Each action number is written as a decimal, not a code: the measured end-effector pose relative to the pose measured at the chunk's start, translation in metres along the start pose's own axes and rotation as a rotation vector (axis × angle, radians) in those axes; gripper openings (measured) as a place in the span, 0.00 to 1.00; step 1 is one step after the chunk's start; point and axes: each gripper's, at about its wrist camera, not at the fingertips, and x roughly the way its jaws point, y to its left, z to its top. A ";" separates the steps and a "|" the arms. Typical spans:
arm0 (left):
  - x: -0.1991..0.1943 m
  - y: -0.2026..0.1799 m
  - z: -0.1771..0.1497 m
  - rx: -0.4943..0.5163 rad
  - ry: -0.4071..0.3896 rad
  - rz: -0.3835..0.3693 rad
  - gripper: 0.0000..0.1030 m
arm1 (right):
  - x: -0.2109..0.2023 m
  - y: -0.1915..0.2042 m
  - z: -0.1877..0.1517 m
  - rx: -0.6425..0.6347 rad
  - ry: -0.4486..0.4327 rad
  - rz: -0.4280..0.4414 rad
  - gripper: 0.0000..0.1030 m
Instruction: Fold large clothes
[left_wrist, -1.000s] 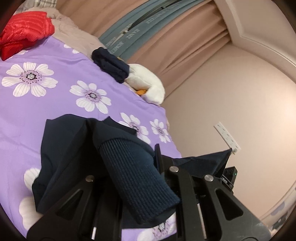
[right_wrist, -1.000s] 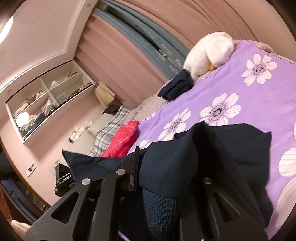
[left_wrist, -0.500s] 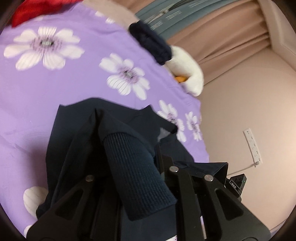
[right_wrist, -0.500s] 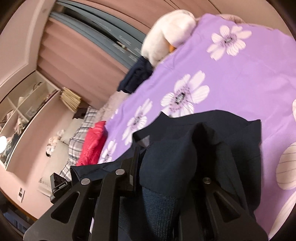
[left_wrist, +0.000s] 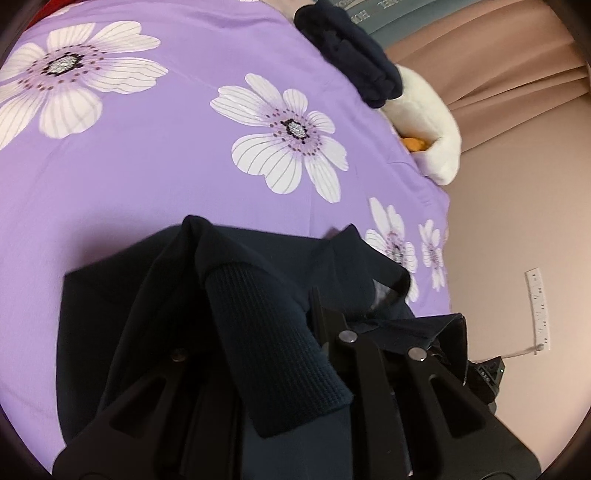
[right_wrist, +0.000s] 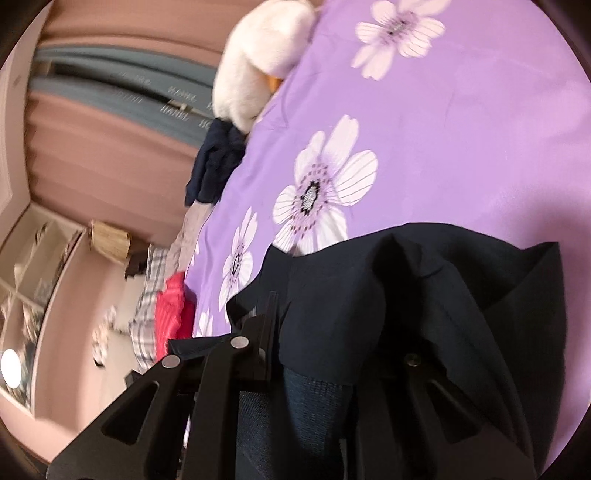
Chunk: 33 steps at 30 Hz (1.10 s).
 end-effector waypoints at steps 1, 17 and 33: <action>0.005 0.000 0.003 -0.003 0.005 0.011 0.12 | 0.003 -0.003 0.003 0.018 0.001 -0.006 0.14; 0.015 0.017 0.031 -0.120 0.000 -0.016 0.70 | -0.003 -0.011 0.038 0.167 -0.044 0.095 0.67; 0.002 -0.022 -0.032 0.293 0.034 0.170 0.92 | 0.103 0.154 -0.076 -1.109 0.317 -0.228 0.73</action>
